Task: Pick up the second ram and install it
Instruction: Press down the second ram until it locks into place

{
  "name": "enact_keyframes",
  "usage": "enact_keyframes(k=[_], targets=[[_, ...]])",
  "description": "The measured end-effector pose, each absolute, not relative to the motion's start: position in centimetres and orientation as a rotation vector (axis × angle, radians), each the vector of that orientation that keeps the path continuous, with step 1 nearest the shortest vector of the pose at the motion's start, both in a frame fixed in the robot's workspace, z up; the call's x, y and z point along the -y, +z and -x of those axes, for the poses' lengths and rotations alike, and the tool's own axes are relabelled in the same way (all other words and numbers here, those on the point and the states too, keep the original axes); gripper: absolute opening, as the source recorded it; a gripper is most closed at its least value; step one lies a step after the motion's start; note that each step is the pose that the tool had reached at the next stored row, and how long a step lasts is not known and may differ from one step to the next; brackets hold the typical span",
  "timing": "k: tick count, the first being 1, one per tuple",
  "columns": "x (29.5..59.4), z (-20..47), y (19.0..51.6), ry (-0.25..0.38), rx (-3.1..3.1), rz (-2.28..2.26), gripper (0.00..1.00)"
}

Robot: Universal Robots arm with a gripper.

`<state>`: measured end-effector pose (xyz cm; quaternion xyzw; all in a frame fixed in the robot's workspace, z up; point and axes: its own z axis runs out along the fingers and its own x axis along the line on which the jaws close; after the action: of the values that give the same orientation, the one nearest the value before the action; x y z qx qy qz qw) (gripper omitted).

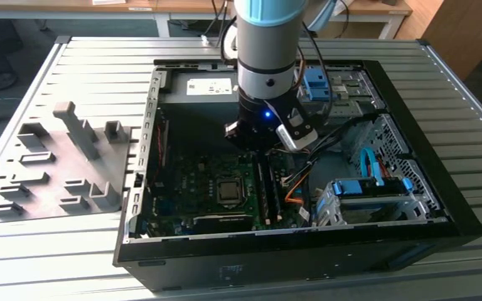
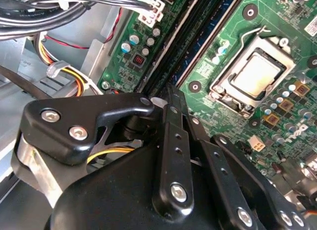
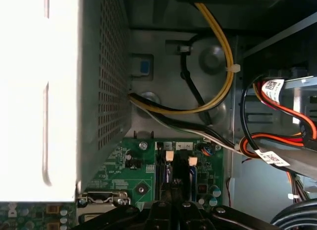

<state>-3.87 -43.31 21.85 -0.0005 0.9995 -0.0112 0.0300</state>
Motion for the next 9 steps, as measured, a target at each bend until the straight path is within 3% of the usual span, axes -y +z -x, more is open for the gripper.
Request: enact_keyframes(k=[9], targets=[[43.21, 3.87, 22.27, -0.034, -3.079, 0.002, 0.1]])
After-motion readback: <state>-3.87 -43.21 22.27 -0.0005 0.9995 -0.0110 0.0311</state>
